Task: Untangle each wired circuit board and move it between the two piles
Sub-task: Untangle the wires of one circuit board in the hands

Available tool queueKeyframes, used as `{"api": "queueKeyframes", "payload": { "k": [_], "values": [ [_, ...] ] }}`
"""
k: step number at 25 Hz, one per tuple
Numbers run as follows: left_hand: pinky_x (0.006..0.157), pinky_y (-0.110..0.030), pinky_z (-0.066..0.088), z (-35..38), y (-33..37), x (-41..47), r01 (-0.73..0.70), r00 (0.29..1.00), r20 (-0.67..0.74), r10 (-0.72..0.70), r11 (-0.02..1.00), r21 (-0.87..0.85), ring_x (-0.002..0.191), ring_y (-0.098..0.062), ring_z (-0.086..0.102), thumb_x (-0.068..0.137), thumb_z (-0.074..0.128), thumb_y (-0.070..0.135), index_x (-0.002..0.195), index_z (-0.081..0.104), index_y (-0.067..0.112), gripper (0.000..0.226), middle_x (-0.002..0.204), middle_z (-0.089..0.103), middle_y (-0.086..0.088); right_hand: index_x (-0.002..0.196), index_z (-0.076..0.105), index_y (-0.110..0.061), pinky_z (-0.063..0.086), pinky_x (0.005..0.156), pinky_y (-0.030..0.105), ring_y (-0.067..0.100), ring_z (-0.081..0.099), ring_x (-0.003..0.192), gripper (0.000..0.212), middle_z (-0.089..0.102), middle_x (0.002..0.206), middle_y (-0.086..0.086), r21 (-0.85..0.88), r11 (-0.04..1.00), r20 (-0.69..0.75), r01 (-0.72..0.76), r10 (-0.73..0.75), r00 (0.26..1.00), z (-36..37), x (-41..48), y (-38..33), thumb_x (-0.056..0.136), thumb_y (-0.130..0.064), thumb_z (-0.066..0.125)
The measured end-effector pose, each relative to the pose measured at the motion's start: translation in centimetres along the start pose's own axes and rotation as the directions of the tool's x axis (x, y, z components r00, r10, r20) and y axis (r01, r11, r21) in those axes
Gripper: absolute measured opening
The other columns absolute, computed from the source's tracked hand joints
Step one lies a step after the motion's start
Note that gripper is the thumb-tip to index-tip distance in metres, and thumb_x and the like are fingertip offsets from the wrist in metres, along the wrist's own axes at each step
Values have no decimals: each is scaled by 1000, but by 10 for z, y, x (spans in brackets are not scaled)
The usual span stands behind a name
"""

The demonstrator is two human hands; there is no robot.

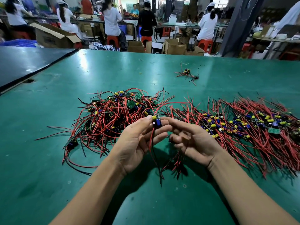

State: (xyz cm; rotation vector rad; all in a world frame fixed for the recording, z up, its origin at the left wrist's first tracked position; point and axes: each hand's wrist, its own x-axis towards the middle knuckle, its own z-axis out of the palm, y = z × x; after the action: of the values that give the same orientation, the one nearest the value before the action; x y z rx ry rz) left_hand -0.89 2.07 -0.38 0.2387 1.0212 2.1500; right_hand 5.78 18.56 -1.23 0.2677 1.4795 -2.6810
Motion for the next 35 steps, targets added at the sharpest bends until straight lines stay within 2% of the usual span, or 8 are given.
{"api": "queueKeyframes", "payload": {
  "k": [5,12,15,19,22,26,31,35],
  "values": [
    [62,-29,61,0,-7,-2,23,999,34,-28,992,126,72,-28,73,84,65,13,97,65,3,16,93,71,-25,111,76,-21,36,39,16,6,54,52,49,68,75,-2,-326,944,-80,41,-71,994,9,5,8,80,-59,69],
    [59,-30,60,-3,-12,-5,90,989,71,-126,919,385,70,-30,73,94,55,5,88,79,14,26,89,72,-28,99,78,-9,55,60,27,18,66,70,15,75,85,9,-393,915,-172,91,-170,970,6,0,8,90,-19,72],
    [53,-28,57,-3,-14,-6,85,989,69,-134,872,482,64,-29,72,94,53,3,77,78,19,35,82,72,-25,98,78,-8,52,69,32,18,66,73,18,77,87,2,-604,794,-174,73,-220,960,3,1,6,95,-22,69],
    [56,-33,61,-2,-17,-6,63,992,53,-117,800,597,64,-31,72,91,50,-3,77,73,13,32,79,72,-24,89,78,-10,42,53,22,10,54,52,24,68,63,-8,-787,610,-168,86,-346,923,2,2,9,97,-28,66],
    [63,-40,61,0,-18,-3,78,997,-15,-82,854,515,61,-30,71,93,56,3,86,63,3,10,77,71,-24,82,76,-12,42,44,18,7,53,43,32,63,55,-6,-695,707,-144,129,-313,939,4,1,12,99,-34,62],
    [53,-31,60,-1,-22,-2,95,995,-40,-87,898,430,56,-28,68,93,60,8,87,65,1,10,72,68,-22,80,74,-7,49,43,23,15,58,47,33,65,65,7,-538,834,-156,122,-241,958,5,-1,12,88,-39,73],
    [49,-27,55,-5,-25,0,40,999,-26,-31,876,480,54,-25,62,92,60,3,96,63,-13,17,73,67,-20,93,73,0,48,42,20,15,59,46,43,65,65,6,-531,840,-116,111,-201,973,3,1,13,84,-42,73],
    [43,-23,49,-8,-23,-2,35,998,18,-53,844,536,48,-20,59,92,59,4,81,64,2,13,68,65,-15,84,74,-1,51,45,23,21,67,50,46,70,66,15,-622,775,-48,115,-184,982,2,-1,12,87,-46,68]
  ]
}}
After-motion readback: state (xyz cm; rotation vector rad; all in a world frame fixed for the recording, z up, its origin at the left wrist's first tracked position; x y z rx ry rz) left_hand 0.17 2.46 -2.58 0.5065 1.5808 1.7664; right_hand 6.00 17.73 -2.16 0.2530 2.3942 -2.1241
